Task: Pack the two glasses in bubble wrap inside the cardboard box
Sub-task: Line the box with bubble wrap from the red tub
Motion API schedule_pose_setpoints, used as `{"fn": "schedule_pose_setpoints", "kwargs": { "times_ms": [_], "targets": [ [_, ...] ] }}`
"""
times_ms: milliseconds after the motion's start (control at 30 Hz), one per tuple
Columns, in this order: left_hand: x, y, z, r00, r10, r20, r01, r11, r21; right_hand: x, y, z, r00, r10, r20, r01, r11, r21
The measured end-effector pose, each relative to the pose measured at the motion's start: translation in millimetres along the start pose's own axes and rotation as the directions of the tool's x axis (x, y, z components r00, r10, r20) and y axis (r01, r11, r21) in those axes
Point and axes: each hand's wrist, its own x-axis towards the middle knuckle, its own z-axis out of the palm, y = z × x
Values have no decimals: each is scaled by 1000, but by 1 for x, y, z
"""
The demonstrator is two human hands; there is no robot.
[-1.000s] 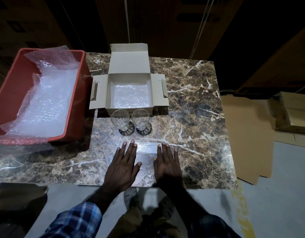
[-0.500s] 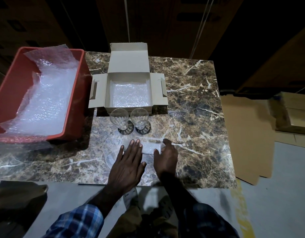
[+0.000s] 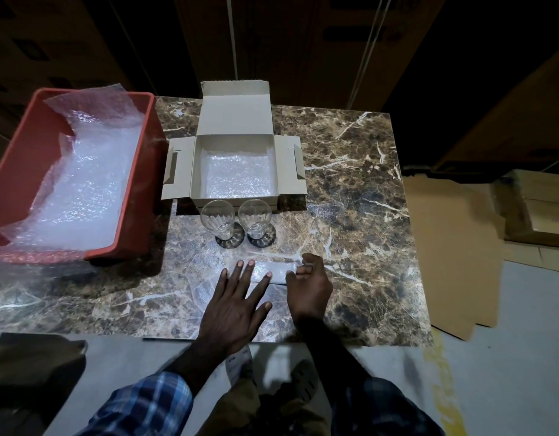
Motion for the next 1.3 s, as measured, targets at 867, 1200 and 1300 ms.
{"fn": "schedule_pose_setpoints", "kwargs": {
  "times_ms": [867, 1200, 1300],
  "targets": [
    [0, -6, -9, 999, 27, 17, -25, 991, -132, -35, -13, 29, 935, -349, 55, 352, 934, -55],
    [20, -1, -50, 877, -478, -47, 308, 636, -707, -29, -5, 30, 862, -476, 173, 492, 868, -67],
    [24, -12, -42, 823, -566, -57, 335, 564, -755, -27, -3, 31, 849, -497, 181, 520, 846, -114]
  ]
}}
